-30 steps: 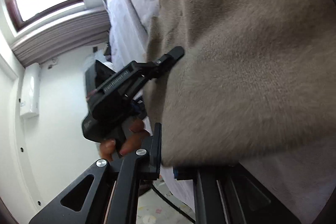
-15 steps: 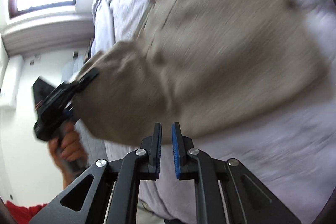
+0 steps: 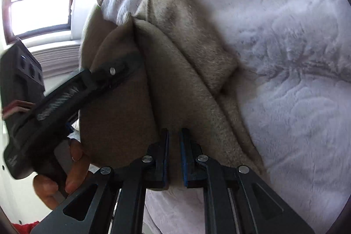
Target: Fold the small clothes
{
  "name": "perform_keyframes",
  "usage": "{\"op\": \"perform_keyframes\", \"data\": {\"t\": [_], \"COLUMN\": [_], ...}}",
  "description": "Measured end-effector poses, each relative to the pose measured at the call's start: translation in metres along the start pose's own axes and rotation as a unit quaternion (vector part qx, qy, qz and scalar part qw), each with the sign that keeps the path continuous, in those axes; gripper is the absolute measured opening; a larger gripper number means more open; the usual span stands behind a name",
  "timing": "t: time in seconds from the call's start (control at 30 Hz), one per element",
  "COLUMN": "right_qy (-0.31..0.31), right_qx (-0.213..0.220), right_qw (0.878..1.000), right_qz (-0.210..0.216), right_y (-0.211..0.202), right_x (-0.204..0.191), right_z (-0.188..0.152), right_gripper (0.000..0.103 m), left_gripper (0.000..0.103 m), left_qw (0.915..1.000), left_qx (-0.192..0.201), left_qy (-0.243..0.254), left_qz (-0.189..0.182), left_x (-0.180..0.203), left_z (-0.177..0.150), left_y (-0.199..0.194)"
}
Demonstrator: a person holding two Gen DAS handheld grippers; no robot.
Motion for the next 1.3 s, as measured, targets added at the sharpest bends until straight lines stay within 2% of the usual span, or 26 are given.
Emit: {"op": "perform_keyframes", "data": {"t": [0.07, 0.1, 0.17, 0.23, 0.27, 0.3, 0.33, 0.37, 0.4, 0.43, 0.53, 0.6, 0.67, 0.73, 0.8, 0.87, 0.93, 1.03, 1.13, 1.27, 1.3], "right_qy": [0.000, 0.001, 0.007, 0.022, 0.036, 0.056, 0.071, 0.088, 0.099, 0.109, 0.118, 0.116, 0.104, 0.082, 0.051, -0.023, -0.111, -0.203, -0.208, -0.142, -0.129], "right_qx": [0.000, 0.000, 0.003, 0.017, 0.029, 0.044, 0.055, 0.068, 0.080, 0.090, 0.085, 0.076, 0.060, 0.035, -0.002, -0.034, -0.049, -0.007, 0.011, -0.010, -0.016], "right_qw": [1.000, 1.000, 1.000, 0.999, 0.998, 0.995, 0.992, 0.987, 0.983, 0.978, 0.971, 0.968, 0.969, 0.977, 0.987, 0.997, 0.992, 0.979, 0.977, 0.985, 0.987], "right_qz": [0.006, 0.008, 0.017, 0.036, 0.050, 0.072, 0.090, 0.113, 0.133, 0.154, 0.190, 0.208, 0.214, 0.193, 0.153, 0.071, -0.018, -0.030, -0.041, -0.093, -0.093], "right_y": [0.003, 0.004, 0.001, -0.005, -0.008, -0.013, -0.015, -0.018, -0.021, -0.023, -0.021, -0.019, -0.015, -0.004, 0.010, 0.021, 0.021, -0.006, -0.021, -0.008, -0.006], "right_x": [-0.001, -0.001, -0.001, 0.007, 0.009, 0.012, 0.013, 0.017, 0.018, 0.020, 0.021, 0.018, 0.013, 0.005, -0.002, -0.015, -0.033, -0.076, -0.071, 0.003, 0.012], "right_z": [0.000, 0.000, 0.002, 0.005, 0.009, 0.013, 0.016, 0.020, 0.023, 0.028, 0.039, 0.049, 0.060, 0.072, 0.083, 0.090, 0.093, 0.091, 0.086, 0.089, 0.088], "right_gripper": [0.013, 0.013, 0.013, 0.013, 0.020, 0.025, 0.037, 0.043, 0.044, 0.044, 0.047, 0.049, 0.057, 0.057, 0.054, 0.015, 0.015, 0.014, 0.014, 0.016, 0.016], "left_gripper": [0.064, 0.067, 0.069, 0.069, 0.071, 0.077, 0.092, 0.095, 0.095, 0.095, 0.095, 0.095, 0.095, 0.095, 0.095, 0.095, 0.095, 0.095, 0.095, 0.099, 0.099], "left_qw": [0.9995, 0.9990, 0.9965, 0.9933, 0.9925, 0.9921, 0.9914, 0.9896, 0.9870, 0.9869, 0.9849, 0.9818, 0.9798, 0.9781, 0.9765, 0.9757, 0.9768, 0.9808, 0.9849, 0.9857, 0.9854], "left_qx": [0.010, 0.014, 0.031, 0.055, 0.067, 0.082, 0.094, 0.110, 0.128, 0.126, 0.098, 0.083, 0.071, 0.069, 0.070, 0.072, 0.079, 0.094, 0.084, 0.074, 0.075], "left_qy": [0.010, 0.016, 0.023, 0.007, -0.006, -0.028, -0.047, -0.067, -0.088, -0.098, -0.138, -0.162, -0.178, -0.190, -0.201, -0.202, -0.195, -0.167, -0.144, -0.145, -0.146], "left_qz": [-0.028, -0.040, -0.075, -0.101, -0.102, -0.091, -0.078, -0.063, -0.041, -0.022, 0.037, 0.053, 0.058, 0.047, 0.036, 0.042, 0.040, 0.036, 0.048, 0.041, 0.046], "left_x": [0.014, 0.019, 0.027, 0.020, 0.011, -0.009, -0.026, -0.046, -0.073, -0.092, -0.151, -0.178, -0.195, -0.200, -0.202, -0.200, -0.193, -0.181, -0.170, -0.164, -0.164], "left_z": [0.000, -0.001, 0.000, 0.001, 0.003, 0.005, 0.007, 0.009, 0.009, 0.008, -0.001, -0.011, -0.021, -0.027, -0.029, -0.028, -0.026, -0.021, -0.022, -0.026, -0.026], "left_y": [-0.016, -0.024, -0.049, -0.073, -0.081, -0.089, -0.093, -0.095, -0.097, -0.093, -0.068, -0.054, -0.038, -0.027, -0.023, -0.025, -0.029, -0.039, -0.027, -0.010, -0.010]}}
Point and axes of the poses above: each gripper's, at about its wrist camera, not at the fingertips, and y roughly the way its jaws point, x to its right, z to its top, the point moved 9 cm from there along y, roughly the way its jaws point, and after that the axes turned 14 degrees about -y, right-handed, at the moved point
